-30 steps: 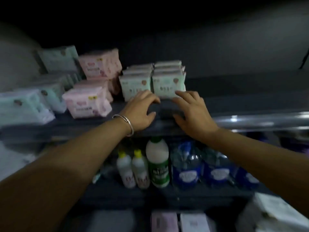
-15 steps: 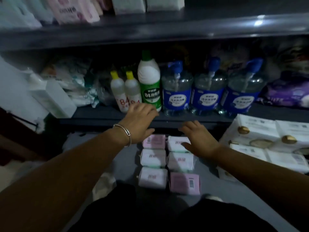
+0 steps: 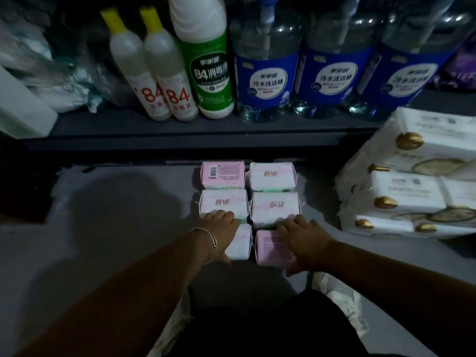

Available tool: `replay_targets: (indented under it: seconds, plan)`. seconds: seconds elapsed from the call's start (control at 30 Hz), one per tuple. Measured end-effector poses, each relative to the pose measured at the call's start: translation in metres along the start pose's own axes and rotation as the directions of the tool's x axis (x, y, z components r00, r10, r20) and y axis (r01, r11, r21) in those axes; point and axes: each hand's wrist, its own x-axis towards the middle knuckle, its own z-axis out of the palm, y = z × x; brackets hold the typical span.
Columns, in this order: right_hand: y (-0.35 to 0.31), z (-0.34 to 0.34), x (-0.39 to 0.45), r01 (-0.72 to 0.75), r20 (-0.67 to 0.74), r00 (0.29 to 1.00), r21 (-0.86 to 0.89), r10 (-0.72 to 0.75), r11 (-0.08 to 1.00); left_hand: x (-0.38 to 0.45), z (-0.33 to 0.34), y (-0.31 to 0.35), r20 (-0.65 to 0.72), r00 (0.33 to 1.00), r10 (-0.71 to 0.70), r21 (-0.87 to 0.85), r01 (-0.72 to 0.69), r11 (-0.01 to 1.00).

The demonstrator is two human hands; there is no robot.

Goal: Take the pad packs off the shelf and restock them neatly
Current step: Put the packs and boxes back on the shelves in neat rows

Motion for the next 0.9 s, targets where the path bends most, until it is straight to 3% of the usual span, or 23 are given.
replay_targets:
  seconds: [0.2,0.43,0.6,0.9]
  plan:
    - [-0.011,0.014,0.012,-0.053,-0.032,0.998,0.019,0.053,0.998,0.017,0.022,0.021,-0.087,0.989,-0.116,-0.023,0.114,0.993]
    - [0.016,-0.041,-0.014,0.001,0.025,1.000,0.438,-0.014,0.899,0.001,-0.035,-0.010,0.112,0.993,-0.032,-0.339,0.068,0.938]
    - [0.040,-0.125,-0.050,0.009,0.021,0.999,0.667,-0.031,0.745,-0.049,-0.113,-0.048,0.122,0.992,0.013,-0.697,0.076,0.713]
    - [0.030,-0.295,-0.130,0.193,-0.270,0.963,0.677,-0.004,0.710,-0.162,-0.270,-0.100,-0.066,0.989,-0.133,-0.628,0.062,0.775]
